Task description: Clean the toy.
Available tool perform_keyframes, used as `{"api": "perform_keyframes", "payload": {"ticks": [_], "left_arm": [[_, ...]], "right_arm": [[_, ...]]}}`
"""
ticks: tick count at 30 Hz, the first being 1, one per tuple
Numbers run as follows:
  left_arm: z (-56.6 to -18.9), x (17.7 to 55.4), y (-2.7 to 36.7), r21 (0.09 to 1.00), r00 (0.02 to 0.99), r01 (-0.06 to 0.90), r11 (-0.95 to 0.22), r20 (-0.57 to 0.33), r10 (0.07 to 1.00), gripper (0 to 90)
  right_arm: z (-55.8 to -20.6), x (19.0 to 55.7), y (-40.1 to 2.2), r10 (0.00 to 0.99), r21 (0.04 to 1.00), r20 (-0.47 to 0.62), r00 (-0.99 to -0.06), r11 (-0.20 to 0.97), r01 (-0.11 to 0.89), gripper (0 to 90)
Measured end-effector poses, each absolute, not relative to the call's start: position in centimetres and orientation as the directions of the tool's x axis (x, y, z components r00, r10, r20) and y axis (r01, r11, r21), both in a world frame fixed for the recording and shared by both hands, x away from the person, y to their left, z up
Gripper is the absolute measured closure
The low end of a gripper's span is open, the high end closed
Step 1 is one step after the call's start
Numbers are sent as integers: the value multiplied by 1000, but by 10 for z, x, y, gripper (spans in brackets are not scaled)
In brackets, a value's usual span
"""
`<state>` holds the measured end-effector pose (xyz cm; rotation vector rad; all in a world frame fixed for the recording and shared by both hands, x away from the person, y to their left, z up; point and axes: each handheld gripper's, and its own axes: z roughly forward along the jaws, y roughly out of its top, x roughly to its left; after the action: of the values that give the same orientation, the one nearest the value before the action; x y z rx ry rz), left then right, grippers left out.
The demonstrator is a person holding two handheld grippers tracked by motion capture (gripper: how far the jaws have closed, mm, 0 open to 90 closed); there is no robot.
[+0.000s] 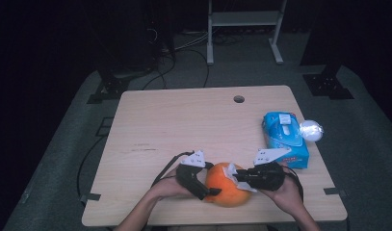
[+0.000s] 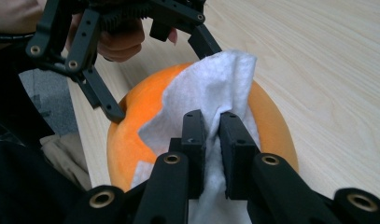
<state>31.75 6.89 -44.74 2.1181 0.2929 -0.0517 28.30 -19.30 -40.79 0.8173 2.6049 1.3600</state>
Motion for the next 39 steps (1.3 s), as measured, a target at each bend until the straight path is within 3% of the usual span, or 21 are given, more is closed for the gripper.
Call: {"api": "perform_keyframes", "payload": {"ticks": [5, 8, 11, 16, 20, 22, 26, 32, 35, 39], "left_arm": [[-436, 314, 73, 855, 976, 179, -487, -92, 199, 326], [-423, 308, 72, 876, 974, 98, -472, 13, 226, 370], [-415, 305, 68, 883, 961, 47, -468, 88, 262, 369], [-419, 304, 70, 860, 956, 26, -510, 128, 263, 361], [-423, 306, 74, 861, 961, 54, -505, 92, 260, 327], [-423, 308, 75, 866, 963, 69, -494, 72, 260, 245], [-426, 315, 74, 866, 961, 188, -464, -64, 270, 107], [-422, 308, 72, 860, 964, 115, -497, 24, 263, 276], [-419, 303, 67, 852, 965, 80, -518, 64, 255, 273], [-420, 305, 70, 852, 968, 88, -516, 48, 245, 244]], "right_arm": [[-401, 281, -194, 524, 801, 121, -843, 450, 394, 803], [-392, 277, -195, 545, 832, 105, -832, 411, 374, 806], [-384, 275, -192, 544, 862, 109, -832, 365, 352, 807], [-388, 277, -175, 556, 864, 63, -829, 385, 324, 806], [-398, 284, -185, 596, 841, 39, -802, 414, 349, 807], [-404, 287, -195, 597, 824, 93, -797, 403, 398, 808], [-413, 287, -206, 604, 805, 128, -787, 400, 438, 809], [-400, 281, -197, 599, 822, 86, -796, 409, 397, 810], [-390, 275, -184, 568, 847, 82, -819, 393, 358, 810], [-390, 276, -179, 566, 841, 58, -822, 416, 346, 810]]}}
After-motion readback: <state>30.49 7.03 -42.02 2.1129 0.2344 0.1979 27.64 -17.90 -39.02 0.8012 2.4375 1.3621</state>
